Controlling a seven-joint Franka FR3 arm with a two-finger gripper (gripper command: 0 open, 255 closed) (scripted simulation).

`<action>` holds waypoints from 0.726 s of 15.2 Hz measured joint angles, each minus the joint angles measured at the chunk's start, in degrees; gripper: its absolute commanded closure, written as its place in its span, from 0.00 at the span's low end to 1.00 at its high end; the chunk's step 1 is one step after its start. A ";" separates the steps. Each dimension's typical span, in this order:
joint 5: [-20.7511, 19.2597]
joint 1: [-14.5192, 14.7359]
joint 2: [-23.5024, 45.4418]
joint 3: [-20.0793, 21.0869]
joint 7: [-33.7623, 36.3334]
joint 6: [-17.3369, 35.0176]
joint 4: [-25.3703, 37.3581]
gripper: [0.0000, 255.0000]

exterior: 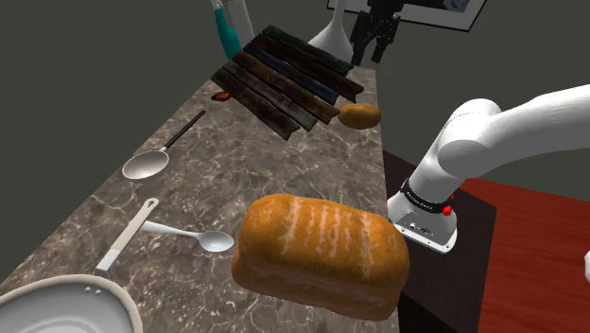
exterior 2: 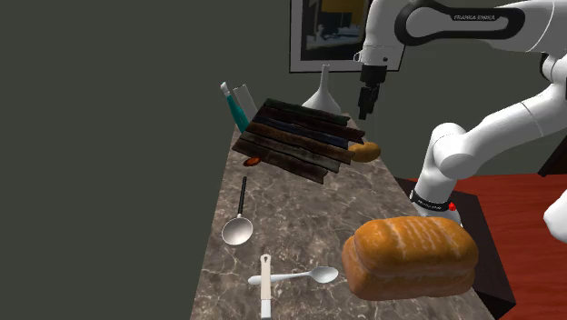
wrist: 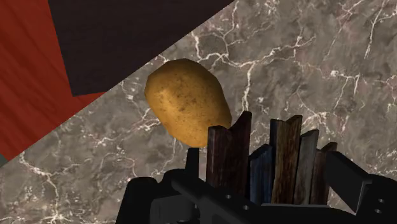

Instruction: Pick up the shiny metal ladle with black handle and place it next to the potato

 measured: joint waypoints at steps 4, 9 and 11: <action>2.27 0.15 0.06 3.54 4.96 2.46 -1.34 0.00; 7.22 0.43 2.15 11.98 16.83 8.27 -2.37 0.00; 8.91 0.39 4.36 15.62 21.79 10.94 -1.67 0.00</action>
